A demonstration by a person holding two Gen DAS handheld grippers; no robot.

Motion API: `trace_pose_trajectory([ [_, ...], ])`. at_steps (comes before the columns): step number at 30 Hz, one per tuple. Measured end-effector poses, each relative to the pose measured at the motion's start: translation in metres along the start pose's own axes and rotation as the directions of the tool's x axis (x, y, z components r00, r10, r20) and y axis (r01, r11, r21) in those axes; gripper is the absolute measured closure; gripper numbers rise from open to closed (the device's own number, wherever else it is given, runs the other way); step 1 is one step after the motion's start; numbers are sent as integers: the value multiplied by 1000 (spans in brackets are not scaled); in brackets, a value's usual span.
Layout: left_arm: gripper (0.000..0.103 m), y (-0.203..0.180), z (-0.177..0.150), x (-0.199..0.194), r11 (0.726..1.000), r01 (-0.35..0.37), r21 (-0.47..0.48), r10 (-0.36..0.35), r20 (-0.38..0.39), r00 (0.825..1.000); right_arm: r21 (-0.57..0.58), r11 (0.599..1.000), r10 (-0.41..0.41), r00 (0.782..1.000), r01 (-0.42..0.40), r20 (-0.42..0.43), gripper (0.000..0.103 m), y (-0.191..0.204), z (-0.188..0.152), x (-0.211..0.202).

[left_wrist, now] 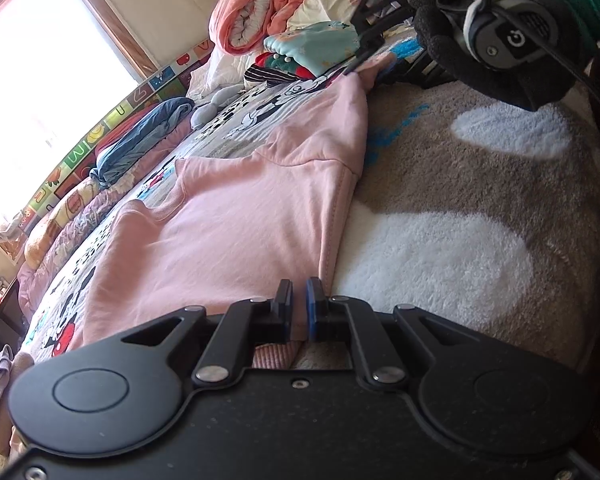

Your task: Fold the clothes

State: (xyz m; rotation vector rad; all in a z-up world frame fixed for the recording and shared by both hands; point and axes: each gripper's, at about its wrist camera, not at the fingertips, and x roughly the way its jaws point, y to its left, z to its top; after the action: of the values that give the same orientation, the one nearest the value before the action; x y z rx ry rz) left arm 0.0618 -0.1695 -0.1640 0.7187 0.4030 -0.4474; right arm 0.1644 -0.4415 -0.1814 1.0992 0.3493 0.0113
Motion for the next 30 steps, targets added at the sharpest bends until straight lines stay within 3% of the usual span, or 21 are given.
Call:
trace_pose_trajectory([
  [1,99,1,0,0,1000,2,-1,-2,0,1000,-13,1000,0,1000,1,7,91,1,2,0],
  [5,99,2,-1,0,1000,8,-7,-8,0,1000,-65,998,-1,999,3,33,92,6,9,-1],
  [7,99,2,-1,0,1000,8,-6,-8,0,1000,-171,984,-43,998,52,55,92,9,18,-3],
  [9,99,2,-1,0,1000,10,-5,-10,0,1000,-56,991,-122,992,122,14,81,-17,33,2],
  [10,99,2,-1,0,1000,11,-5,-11,0,1000,9,992,-128,992,128,4,87,-28,39,2],
  [11,99,3,-1,0,1000,13,-6,-13,-1,1000,65,994,-92,996,91,8,85,-35,42,-1],
  [13,99,3,0,0,1000,12,-4,-12,-2,1000,67,996,-54,998,55,-16,62,-33,44,-1],
  [16,99,2,0,0,1000,9,2,-9,-1,1000,24,996,-84,995,85,-50,47,-19,44,12],
  [18,99,2,-1,0,1000,10,1,-10,0,1000,-14,992,-126,990,126,-69,50,-10,46,24],
  [20,99,2,-1,0,1000,13,-7,-13,0,1000,-75,987,-149,985,143,-85,83,-3,49,36],
  [21,99,3,-2,0,1000,15,-13,-15,1,1000,-114,985,-141,987,132,-73,93,2,52,37],
  [24,99,4,-2,0,1000,19,-22,-19,3,1000,-297,952,-85,996,74,-22,94,17,65,38],
  [26,99,4,-2,0,1000,21,-22,-21,4,1000,-391,911,-171,983,133,-63,94,15,67,52],
  [29,99,5,-1,0,999,24,-26,-24,2,1000,-337,929,-197,974,150,-110,87,1,69,60],
  [30,99,5,-1,0,999,24,-25,-24,1,1000,-291,947,-173,979,137,-104,77,-2,71,56],
])
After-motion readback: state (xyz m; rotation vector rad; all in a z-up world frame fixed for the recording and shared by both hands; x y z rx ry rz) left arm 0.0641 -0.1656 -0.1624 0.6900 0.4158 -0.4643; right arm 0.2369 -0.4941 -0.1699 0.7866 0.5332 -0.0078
